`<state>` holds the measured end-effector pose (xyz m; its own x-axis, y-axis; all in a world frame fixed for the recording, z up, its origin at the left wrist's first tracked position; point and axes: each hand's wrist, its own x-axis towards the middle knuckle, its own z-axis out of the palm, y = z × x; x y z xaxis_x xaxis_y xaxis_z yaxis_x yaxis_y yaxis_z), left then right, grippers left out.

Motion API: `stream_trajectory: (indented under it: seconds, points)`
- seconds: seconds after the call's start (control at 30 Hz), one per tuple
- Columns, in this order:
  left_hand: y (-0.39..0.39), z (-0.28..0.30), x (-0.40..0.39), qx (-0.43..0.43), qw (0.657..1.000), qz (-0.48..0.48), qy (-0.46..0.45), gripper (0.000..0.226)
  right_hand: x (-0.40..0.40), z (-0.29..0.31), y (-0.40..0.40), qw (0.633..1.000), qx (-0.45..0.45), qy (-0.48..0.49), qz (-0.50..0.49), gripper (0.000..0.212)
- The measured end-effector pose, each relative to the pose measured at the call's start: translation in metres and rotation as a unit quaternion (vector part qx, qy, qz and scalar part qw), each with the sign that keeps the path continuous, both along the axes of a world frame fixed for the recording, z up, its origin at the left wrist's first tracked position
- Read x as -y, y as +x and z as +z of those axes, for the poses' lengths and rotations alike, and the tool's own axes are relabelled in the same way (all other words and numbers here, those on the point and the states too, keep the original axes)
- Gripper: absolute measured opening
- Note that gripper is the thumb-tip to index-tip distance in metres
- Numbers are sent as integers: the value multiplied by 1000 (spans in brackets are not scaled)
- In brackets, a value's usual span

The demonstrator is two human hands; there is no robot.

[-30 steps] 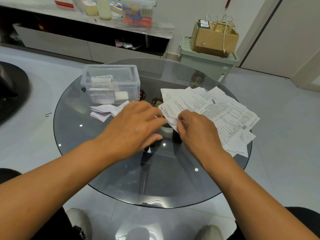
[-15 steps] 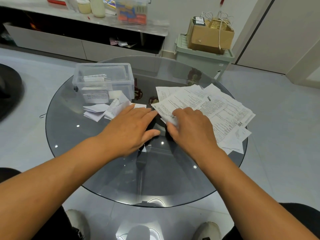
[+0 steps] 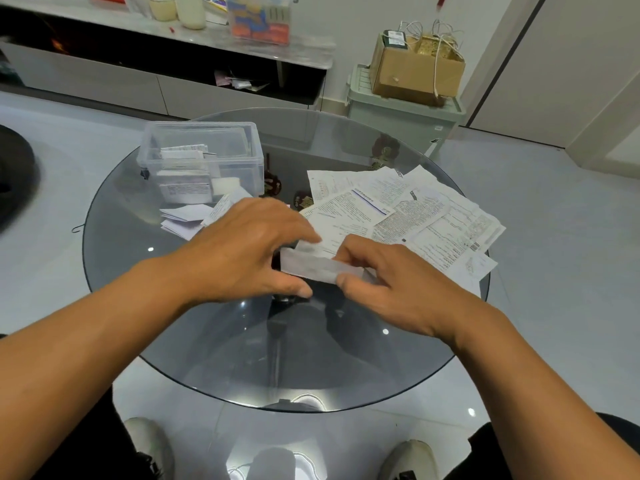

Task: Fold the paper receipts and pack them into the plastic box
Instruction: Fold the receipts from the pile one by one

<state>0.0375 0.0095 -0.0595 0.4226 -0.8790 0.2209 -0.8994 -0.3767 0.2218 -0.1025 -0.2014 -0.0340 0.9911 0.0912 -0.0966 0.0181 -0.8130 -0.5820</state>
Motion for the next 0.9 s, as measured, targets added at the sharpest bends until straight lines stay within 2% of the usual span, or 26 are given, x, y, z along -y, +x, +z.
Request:
stream_trajectory:
  seconds: [0.17, 0.27, 0.37, 0.43, 0.53, 0.6, 0.73, 0.83, 0.9]
  points:
    - [-9, -7, 6, -53, 997, -38, -40, 32, 5, -2, 0, 998, -27, 48, -33, 11]
    - [-13, -7, 7, -142, 988, 11, -51, 25, 5, -6, -1, 995, -30, 63, -71, 30]
    - [-21, -8, 9, -255, 960, 69, -90, 15, 4, -10, 2, 986, 1, 89, -143, 33]
    - [-25, -12, 12, -279, 948, 98, -117, 10, 3, -14, 6, 978, 7, 99, -183, 36]
    - [-26, -16, 14, -264, 948, 132, -119, 59, -2, -22, 10, 971, 14, 110, -212, 50]
    - [-27, -16, 14, -216, 960, 142, -106, 77, -6, -28, 12, 969, 33, 87, -229, 65]
    - [-22, -15, 13, -109, 982, 113, -105, 72, -8, -32, 18, 961, 64, 42, -265, 77]
    - [-17, -18, 11, -51, 996, 29, -65, 59, -5, -33, 22, 964, 67, 24, -257, 61]
    - [-15, -21, 10, -43, 999, -4, -30, 60, -3, -33, 22, 967, 57, 43, -243, 54]
